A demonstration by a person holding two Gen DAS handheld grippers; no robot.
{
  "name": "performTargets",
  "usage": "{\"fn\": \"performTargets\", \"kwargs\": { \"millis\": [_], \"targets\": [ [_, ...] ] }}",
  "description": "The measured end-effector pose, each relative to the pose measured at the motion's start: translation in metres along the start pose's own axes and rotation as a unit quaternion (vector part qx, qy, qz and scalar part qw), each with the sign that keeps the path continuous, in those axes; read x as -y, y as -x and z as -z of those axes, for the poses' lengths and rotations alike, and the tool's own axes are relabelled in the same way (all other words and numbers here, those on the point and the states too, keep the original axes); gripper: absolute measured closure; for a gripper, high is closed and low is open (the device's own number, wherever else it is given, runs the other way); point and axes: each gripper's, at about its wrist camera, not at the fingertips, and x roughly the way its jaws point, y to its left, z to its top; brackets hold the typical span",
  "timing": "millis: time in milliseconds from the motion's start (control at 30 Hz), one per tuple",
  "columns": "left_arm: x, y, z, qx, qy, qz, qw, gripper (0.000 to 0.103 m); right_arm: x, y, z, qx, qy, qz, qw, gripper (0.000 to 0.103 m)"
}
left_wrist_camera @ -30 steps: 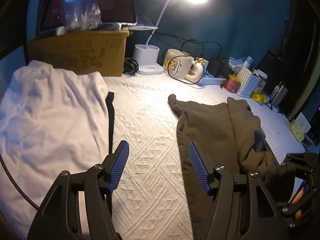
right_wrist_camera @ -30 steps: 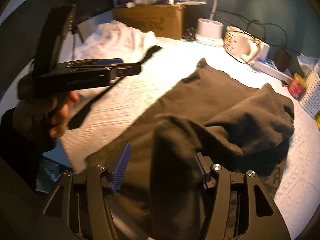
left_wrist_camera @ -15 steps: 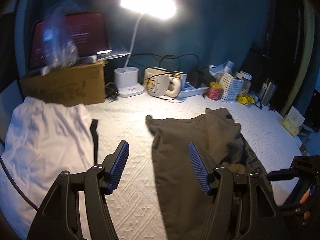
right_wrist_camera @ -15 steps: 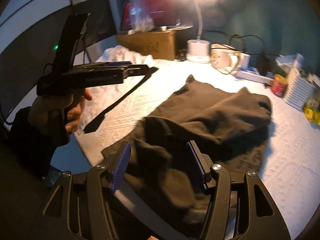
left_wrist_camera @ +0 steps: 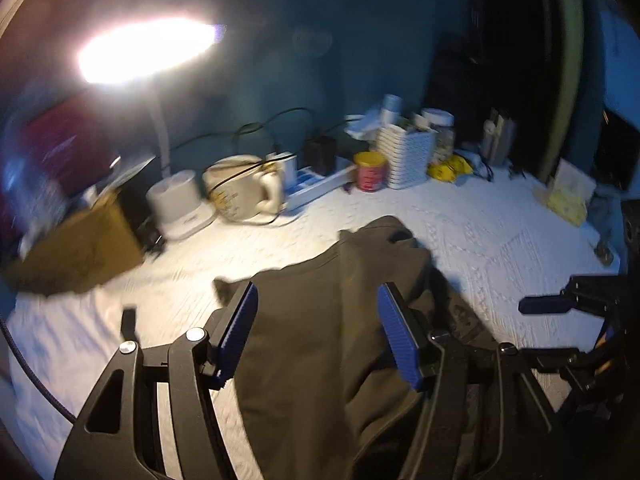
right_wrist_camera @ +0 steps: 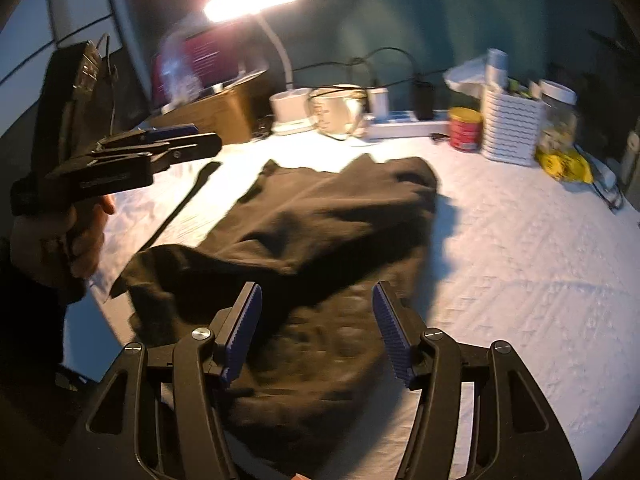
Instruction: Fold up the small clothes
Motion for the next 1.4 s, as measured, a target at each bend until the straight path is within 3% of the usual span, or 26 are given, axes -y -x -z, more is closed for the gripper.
{"fn": "performTargets", "kwargs": {
  "millis": [67,200,467,667,767,967,1000,1033,1067,1167,1400],
  "targets": [
    [0.016,-0.008,-0.014,-0.002,-0.033,-0.003,0.9994,0.040,0.017,0.004,0.000,0.004,-0.015,0.006,1.000,0.042],
    [0.042,-0.031,-0.032,-0.028,-0.053,0.014,0.9981,0.040,0.051,0.012,0.002,0.016,-0.052,0.023,0.998,0.042],
    [0.099,-0.069,-0.033,-0.077,-0.131,0.012,0.9883,0.040,0.127,0.017,0.017,0.018,-0.145,0.054,0.988,0.042],
    [0.139,-0.097,-0.023,-0.105,-0.236,-0.020,0.9659,0.040,0.160,0.015,0.024,0.014,-0.183,0.063,0.981,0.042],
    [0.141,-0.116,-0.013,-0.133,-0.261,-0.023,0.9558,0.040,0.168,0.012,0.026,0.012,-0.189,0.063,0.980,0.042],
    [0.129,-0.137,0.006,-0.163,-0.274,-0.023,0.9474,0.042,0.174,0.000,0.030,-0.001,-0.197,0.063,0.978,0.042],
    [0.127,-0.137,0.008,-0.162,-0.276,-0.023,0.9471,0.049,0.174,-0.002,0.030,-0.004,-0.198,0.063,0.978,0.042],
    [0.121,-0.138,0.010,-0.165,-0.274,-0.021,0.9473,0.076,0.174,-0.006,0.030,-0.008,-0.199,0.063,0.978,0.042],
    [0.115,-0.140,0.012,-0.173,-0.265,-0.021,0.9483,0.093,0.173,-0.009,0.030,-0.011,-0.198,0.063,0.978,0.042],
    [0.098,-0.134,0.012,-0.165,-0.238,-0.020,0.9570,0.099,0.168,-0.016,0.027,-0.019,-0.192,0.062,0.979,0.042],
    [0.038,-0.101,-0.004,-0.091,-0.130,-0.053,0.9859,0.100,0.152,-0.033,0.021,-0.039,-0.180,0.060,0.981,0.042]
  ]
}}
